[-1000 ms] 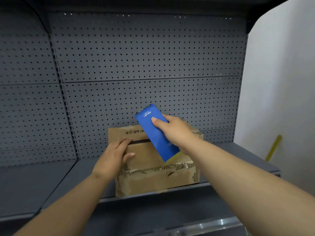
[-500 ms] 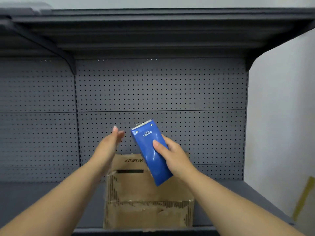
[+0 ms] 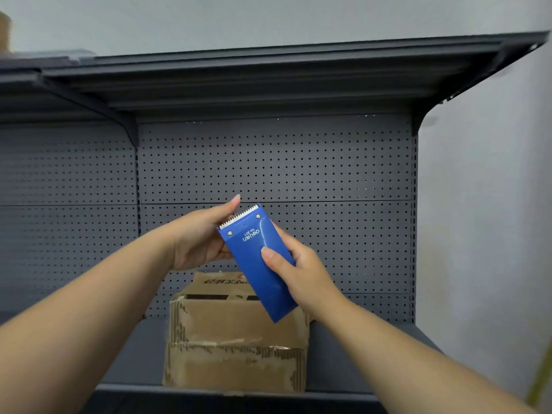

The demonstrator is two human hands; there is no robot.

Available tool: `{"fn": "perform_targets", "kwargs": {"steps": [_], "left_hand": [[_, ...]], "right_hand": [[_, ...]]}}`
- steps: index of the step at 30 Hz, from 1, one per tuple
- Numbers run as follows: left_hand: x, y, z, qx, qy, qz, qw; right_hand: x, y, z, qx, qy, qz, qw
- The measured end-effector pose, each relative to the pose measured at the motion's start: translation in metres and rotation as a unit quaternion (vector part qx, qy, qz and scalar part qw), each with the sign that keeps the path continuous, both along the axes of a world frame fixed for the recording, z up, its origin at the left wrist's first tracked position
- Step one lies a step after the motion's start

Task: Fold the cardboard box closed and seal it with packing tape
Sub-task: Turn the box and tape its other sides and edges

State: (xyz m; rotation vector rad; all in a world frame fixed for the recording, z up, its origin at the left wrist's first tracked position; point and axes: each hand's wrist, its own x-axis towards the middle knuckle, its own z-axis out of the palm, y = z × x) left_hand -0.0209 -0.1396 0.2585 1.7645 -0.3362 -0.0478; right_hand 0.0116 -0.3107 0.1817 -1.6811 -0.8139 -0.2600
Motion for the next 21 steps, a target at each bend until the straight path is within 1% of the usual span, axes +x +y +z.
{"fn": "perform_targets", "kwargs": {"steps": [3,7,10,12,17,19,21], "left_hand": [[-0.010,-0.011,0.001,0.014,0.004,0.000,1.000],[-0.023,-0.022,0.002,0.068,0.000,-0.010,0.998],[-0.034,-0.024,0.003,0.075,0.011,-0.029,0.997],[-0.042,-0.024,0.004,0.082,-0.008,-0.017,0.996],[-0.057,-0.020,0.003,0.088,-0.105,0.040,0.990],[-0.068,-0.019,0.002,0.098,-0.107,0.042,0.989],[-0.082,-0.018,0.000,0.103,-0.082,0.021,0.991]], "right_hand": [[-0.009,-0.009,-0.003,0.002,-0.004,-0.005,1.000],[-0.023,-0.015,-0.006,0.004,-0.013,-0.017,1.000],[-0.036,-0.019,-0.009,0.004,-0.015,-0.025,1.000],[-0.045,-0.021,-0.011,0.005,-0.012,-0.031,0.999],[-0.077,-0.020,-0.017,0.007,-0.002,-0.058,0.998],[-0.091,-0.018,-0.021,0.003,0.005,-0.068,0.998],[-0.106,-0.017,-0.025,0.005,0.017,-0.075,0.997]]}}
